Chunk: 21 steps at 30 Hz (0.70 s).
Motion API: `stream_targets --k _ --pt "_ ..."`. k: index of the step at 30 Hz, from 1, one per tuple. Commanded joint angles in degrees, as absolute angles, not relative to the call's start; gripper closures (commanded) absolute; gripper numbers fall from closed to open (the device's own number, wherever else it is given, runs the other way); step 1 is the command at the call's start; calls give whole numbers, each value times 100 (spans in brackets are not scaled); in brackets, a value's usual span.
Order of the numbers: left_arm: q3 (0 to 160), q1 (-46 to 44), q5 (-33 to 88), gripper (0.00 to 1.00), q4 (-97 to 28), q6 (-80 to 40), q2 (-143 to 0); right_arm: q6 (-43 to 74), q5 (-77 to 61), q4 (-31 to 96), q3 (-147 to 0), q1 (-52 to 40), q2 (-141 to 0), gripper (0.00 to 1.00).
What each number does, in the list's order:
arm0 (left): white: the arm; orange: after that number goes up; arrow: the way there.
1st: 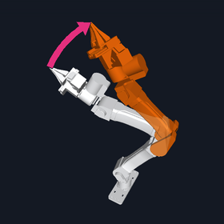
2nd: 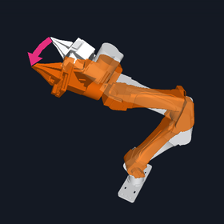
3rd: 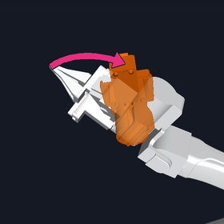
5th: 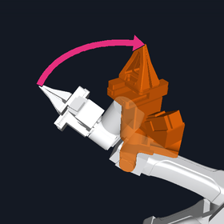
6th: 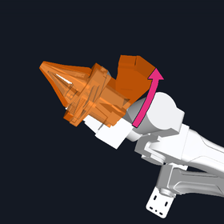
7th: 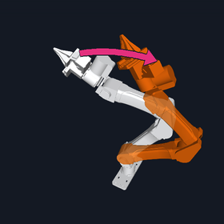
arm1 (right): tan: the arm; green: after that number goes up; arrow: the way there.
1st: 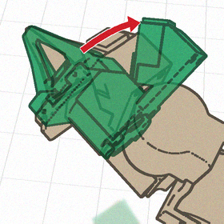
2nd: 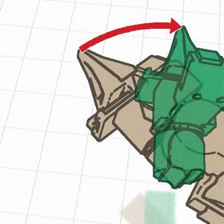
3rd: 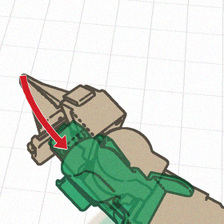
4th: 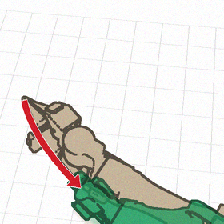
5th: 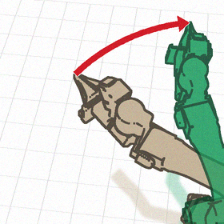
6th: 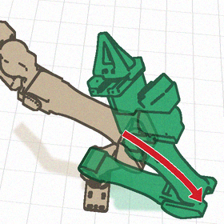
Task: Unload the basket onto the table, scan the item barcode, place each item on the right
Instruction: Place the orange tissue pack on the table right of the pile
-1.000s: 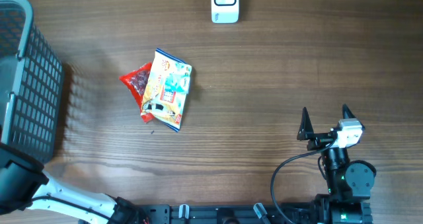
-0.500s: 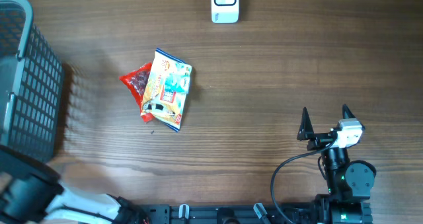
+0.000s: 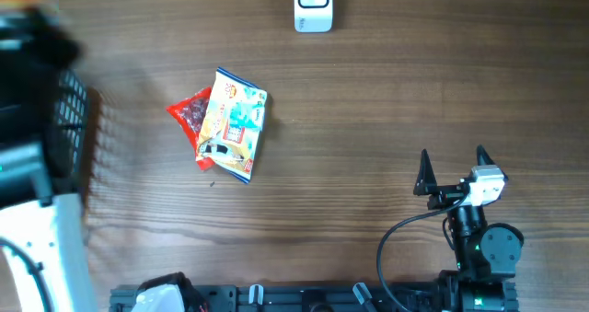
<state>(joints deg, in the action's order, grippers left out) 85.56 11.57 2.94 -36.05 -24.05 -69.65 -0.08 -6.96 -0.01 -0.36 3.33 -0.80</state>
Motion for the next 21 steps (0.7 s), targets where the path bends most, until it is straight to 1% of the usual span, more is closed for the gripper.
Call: stream_targets --k 1,3,6,7,9,12,13,14,15,16,18,21 --pt "8493 -207 784 96 -4630 -2657 -7577 38 -600 -30 -32 373 -58 0" --pt "8331 -1046 602 96 -5242 -2576 -8374 40 -600 -30 -32 373 -58 0" --pt "8156 -1542 403 96 -5411 -2576 -9216 38 -600 -30 -32 373 -58 0" --pt "8152 -1726 333 96 -5439 -2578 -9756 36 -600 -30 -32 373 -58 0" --pt "8152 -1828 257 96 -5358 -2578 -10372 38 -600 -30 -32 373 -58 0" --pt "8152 -1804 -204 95 -5321 -2624 -11179 40 -600 -30 -32 373 -58 0" --pt "8152 -1782 -202 78 -5321 -2620 -11323 38 -600 -30 -32 373 -58 0" --pt "8152 -1765 -202 51 -5325 -2620 -11421 38 -600 -30 -32 373 -58 0" --pt "8152 -1754 -200 22 -5343 -2617 -11454 38 -600 -30 -32 373 -58 0" --pt "8154 -1747 -202 9 -5345 -2615 -11456 38 -600 -30 -32 373 -58 0" --pt "8241 -1747 -110 4 -5369 -2582 -11345 38 -600 -30 -32 373 -58 0" --pt "8565 -1745 493 3 -5481 -2571 -11048 40 -600 -30 -32 373 -58 0"
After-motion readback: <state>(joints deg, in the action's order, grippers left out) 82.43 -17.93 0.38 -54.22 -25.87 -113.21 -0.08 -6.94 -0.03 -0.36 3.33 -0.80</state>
